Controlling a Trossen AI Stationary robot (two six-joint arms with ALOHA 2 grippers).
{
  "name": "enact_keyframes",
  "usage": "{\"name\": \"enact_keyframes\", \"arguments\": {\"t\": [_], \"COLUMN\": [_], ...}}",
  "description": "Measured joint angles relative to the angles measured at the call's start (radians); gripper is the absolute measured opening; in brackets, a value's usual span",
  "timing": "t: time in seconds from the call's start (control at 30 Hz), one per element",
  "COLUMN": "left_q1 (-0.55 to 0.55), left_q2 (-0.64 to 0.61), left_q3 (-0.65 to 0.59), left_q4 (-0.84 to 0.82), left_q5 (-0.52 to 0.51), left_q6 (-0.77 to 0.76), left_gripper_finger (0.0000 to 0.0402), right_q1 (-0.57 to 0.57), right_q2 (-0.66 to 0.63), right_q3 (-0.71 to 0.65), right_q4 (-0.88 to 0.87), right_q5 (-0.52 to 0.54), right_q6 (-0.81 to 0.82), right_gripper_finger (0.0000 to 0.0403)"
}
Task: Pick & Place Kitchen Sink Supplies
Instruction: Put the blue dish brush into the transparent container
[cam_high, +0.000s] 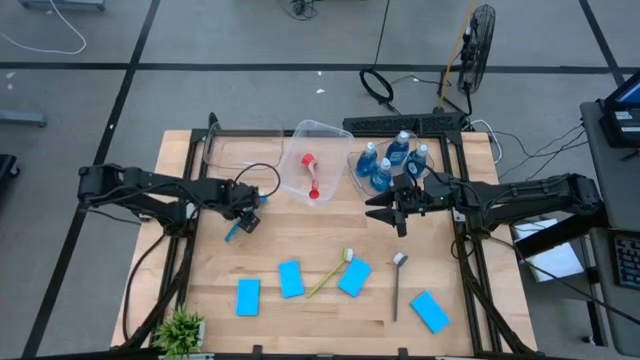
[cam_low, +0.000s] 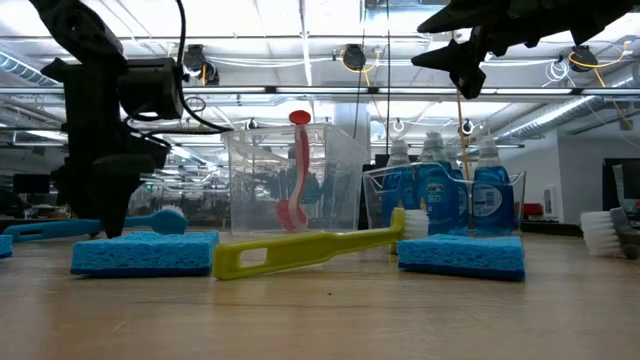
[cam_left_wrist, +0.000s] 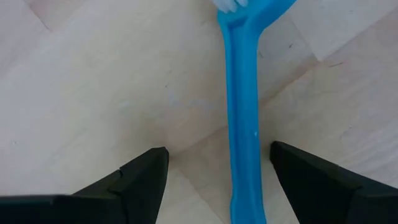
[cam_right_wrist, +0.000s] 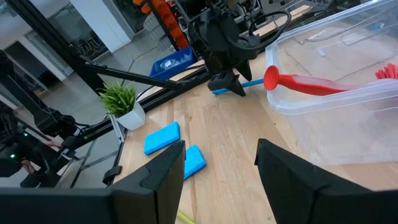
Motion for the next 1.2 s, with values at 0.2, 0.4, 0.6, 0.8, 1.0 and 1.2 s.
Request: {"name": "enact_keyframes", "arguments": {"t": [0.2, 0.4, 0.6, 0.8, 1.0, 1.2], "left_q1": [0.0, -0.001, 0.0, 0.001, -0.001, -0.002], "left_q2": [-0.002, -0.002, -0.001, -0.012, -0.084, -0.198], "left_q3": [-0.002, -0.002, -0.004, -0.004, 0.041, 0.132], "left_q4": [-0.014, -0.025, -0.039, -0.084, -0.185, -0.237], "left_q5": [0.011, 0.026, 0.009, 0.044, 0.164, 0.235], "left_q6": [-0.036, -0.084, -0.151, -0.203, -0.221, -0.223], "left_gripper_finger": [0.0285, 0.0193, 0.0064, 0.0026, 0.0017, 0.0018], "right_q1": [0.0, 0.0, 0.0, 0.0, 0.0, 0.0], "right_q2": [0.0, 0.0, 0.0, 0.0, 0.0, 0.0], "right_q3": [0.0, 0.0, 0.0, 0.0, 0.0, 0.0], "right_q4": [0.0, 0.0, 0.0, 0.0, 0.0, 0.0], "right_q5": [0.0, -0.001, -0.003, -0.003, -0.003, -0.004], "right_q6": [0.0, 0.0, 0.0, 0.0, 0.0, 0.0], "right_gripper_finger": [0.0185, 0.0185, 0.0185, 0.0185, 0.0185, 0.0185]}}
